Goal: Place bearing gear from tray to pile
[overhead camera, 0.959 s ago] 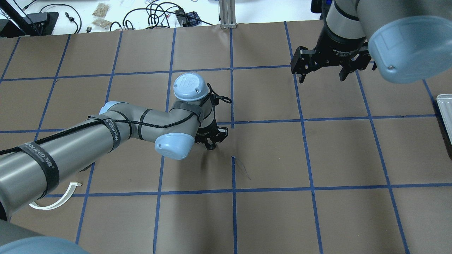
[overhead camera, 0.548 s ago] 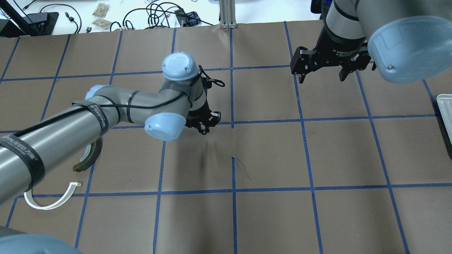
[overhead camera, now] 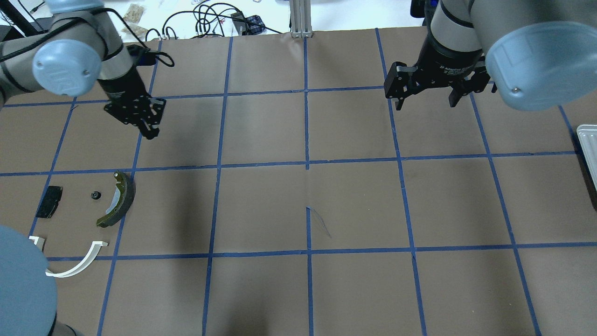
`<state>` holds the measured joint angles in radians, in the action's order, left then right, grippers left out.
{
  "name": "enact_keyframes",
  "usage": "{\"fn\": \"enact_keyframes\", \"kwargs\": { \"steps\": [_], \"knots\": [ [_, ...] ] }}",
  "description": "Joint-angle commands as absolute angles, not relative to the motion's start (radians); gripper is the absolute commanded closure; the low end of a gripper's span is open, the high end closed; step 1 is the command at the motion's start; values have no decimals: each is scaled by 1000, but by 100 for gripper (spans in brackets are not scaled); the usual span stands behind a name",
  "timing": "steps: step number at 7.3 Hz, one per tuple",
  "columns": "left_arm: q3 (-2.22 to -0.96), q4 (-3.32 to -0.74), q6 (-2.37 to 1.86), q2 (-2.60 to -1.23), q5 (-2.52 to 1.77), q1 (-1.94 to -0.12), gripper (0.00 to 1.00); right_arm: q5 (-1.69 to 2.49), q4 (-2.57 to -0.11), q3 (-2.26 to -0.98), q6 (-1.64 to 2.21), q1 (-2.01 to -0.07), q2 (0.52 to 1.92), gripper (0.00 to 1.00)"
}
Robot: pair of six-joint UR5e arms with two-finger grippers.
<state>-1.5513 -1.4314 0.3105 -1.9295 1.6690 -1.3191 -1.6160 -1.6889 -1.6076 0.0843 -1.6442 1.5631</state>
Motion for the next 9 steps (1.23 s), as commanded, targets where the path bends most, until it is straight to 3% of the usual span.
{"fn": "enact_keyframes", "kwargs": {
  "steps": [1,3,7,9],
  "knots": [
    [-1571,-1434,528,-1927,1738,-1106,100,-1617,-1689,-1608,84,-1644,1563,0],
    [-1603,-1364,592,-1969,1730,-1019,100,-1617,-1690,-1608,84,-1644,1562,0],
    [-1833,-1067,692,-1970,1712,-980,100,-1617,-1689,-1608,84,-1644,1563,0],
    [-1859,-1058,696,-1970,1710,-979,100,-1621,-1687,-1608,78,-1644,1563,0]
  ]
}}
